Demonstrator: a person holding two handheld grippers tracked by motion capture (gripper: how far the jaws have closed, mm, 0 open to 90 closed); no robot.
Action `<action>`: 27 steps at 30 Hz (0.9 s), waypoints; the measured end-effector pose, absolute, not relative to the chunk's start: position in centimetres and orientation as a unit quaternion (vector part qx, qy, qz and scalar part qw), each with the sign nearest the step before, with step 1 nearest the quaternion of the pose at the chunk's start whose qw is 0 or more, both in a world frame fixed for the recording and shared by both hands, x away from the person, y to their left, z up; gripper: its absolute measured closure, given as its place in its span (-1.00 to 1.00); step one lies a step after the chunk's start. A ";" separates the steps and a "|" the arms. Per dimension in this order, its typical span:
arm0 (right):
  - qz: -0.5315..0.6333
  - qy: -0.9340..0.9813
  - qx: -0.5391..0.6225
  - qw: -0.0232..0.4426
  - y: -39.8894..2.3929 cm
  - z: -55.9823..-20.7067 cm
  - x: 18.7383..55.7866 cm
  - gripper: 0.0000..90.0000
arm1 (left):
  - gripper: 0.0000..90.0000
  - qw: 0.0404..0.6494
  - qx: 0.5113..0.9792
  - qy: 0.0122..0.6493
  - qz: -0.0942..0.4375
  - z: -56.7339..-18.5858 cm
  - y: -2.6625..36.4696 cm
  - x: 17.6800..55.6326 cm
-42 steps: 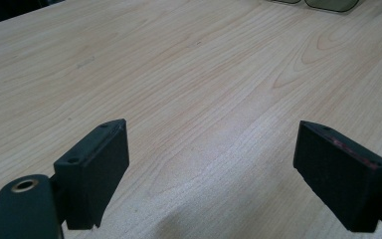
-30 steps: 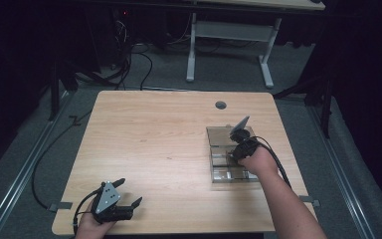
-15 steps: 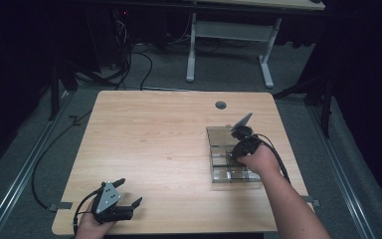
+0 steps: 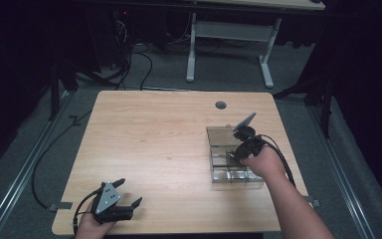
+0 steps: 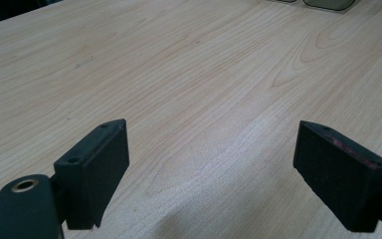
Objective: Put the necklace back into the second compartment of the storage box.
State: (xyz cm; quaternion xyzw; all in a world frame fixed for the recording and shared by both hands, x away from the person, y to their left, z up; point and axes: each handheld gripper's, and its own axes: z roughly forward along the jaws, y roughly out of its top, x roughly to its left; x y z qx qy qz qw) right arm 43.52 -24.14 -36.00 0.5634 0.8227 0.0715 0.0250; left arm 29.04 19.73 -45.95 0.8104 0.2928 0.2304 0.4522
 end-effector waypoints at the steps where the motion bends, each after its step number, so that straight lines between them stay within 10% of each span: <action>1: 0.073 0.822 0.564 0.026 -24.1 -35.9 43.2 0.60 | -0.67 0.453 0.810 0.293 0.230 -45.9 19.7 29.0; 27: 0.086 0.821 0.564 0.011 -26.2 -36.6 36.1 0.62 | -0.67 0.453 0.809 0.295 0.232 -45.9 19.8 29.0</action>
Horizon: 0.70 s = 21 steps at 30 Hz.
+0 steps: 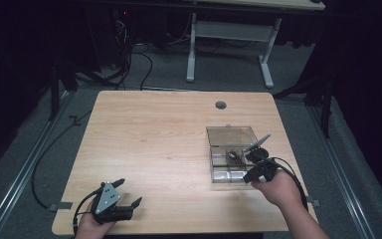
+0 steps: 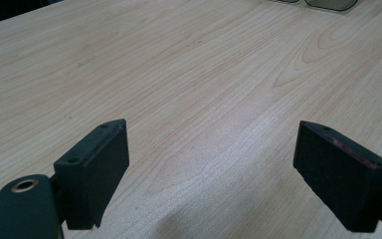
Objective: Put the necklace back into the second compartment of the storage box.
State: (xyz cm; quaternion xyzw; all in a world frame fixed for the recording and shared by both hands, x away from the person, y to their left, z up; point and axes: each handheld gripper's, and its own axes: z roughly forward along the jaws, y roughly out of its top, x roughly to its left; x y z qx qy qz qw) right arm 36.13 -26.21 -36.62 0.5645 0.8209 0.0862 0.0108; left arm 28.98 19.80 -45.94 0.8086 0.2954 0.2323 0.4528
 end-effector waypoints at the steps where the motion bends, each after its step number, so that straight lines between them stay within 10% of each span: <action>1: 0.086 0.820 0.565 0.012 -26.2 -36.8 35.8 0.62 | -0.67 0.453 0.809 0.295 0.232 -45.9 19.8 29.0; 21: 0.119 0.821 0.559 0.023 -25.7 -39.2 33.7 0.52 | -0.67 0.454 0.808 0.294 0.233 -46.0 19.8 28.9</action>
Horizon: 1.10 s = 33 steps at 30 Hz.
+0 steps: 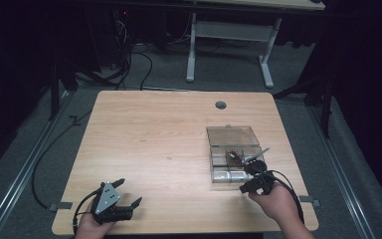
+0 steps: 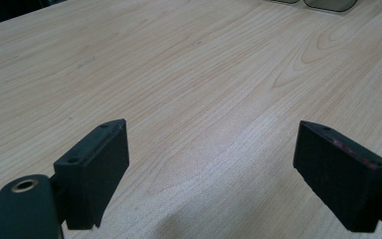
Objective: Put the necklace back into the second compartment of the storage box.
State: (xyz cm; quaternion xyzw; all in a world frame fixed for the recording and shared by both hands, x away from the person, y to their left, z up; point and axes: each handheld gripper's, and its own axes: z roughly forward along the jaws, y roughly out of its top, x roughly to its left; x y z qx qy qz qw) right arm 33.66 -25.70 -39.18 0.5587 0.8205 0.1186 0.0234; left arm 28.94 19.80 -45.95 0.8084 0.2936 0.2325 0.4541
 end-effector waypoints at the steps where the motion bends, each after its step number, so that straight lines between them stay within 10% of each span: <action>1: 0.127 0.821 0.556 0.028 -25.7 -39.4 33.4 0.50 | -0.67 0.454 0.809 0.293 0.232 -46.0 19.8 28.9; 33: 0.395 0.742 0.505 0.196 -26.5 -45.5 27.4 0.27 | -0.67 0.452 0.810 0.289 0.236 -46.0 19.5 29.0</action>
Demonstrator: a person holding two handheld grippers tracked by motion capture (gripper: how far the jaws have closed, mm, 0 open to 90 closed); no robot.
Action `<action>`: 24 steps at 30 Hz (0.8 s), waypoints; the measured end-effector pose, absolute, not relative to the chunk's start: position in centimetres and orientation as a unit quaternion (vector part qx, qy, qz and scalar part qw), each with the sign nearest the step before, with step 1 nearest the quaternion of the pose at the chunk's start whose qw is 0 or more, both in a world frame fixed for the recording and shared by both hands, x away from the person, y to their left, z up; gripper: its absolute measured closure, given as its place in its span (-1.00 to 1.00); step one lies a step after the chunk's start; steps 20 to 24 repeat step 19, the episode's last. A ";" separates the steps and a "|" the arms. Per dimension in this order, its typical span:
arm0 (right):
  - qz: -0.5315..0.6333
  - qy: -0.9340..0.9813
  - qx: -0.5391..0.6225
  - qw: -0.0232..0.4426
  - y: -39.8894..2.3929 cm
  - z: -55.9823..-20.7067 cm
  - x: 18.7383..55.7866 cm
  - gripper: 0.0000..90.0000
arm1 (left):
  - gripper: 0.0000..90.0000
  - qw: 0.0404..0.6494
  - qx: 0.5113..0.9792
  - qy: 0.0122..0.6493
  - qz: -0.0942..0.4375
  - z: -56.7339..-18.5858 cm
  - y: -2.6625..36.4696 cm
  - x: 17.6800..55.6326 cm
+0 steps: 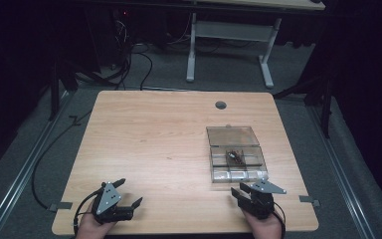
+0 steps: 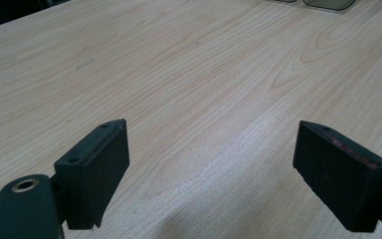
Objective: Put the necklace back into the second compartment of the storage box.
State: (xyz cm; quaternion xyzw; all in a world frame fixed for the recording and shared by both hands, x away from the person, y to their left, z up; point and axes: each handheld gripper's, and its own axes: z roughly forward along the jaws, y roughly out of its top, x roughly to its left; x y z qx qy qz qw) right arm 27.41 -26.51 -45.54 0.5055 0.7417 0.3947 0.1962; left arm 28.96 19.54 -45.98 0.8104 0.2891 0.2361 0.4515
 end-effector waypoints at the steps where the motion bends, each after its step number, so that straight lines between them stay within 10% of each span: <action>1: 0.397 0.739 0.504 0.203 -26.5 -45.5 27.3 0.27 | -0.67 0.451 0.811 0.289 0.236 -46.0 19.5 29.0; 24: 0.404 0.730 0.508 0.216 -26.5 -45.5 27.2 0.23 | -0.66 0.450 0.812 0.287 0.237 -46.0 19.4 29.0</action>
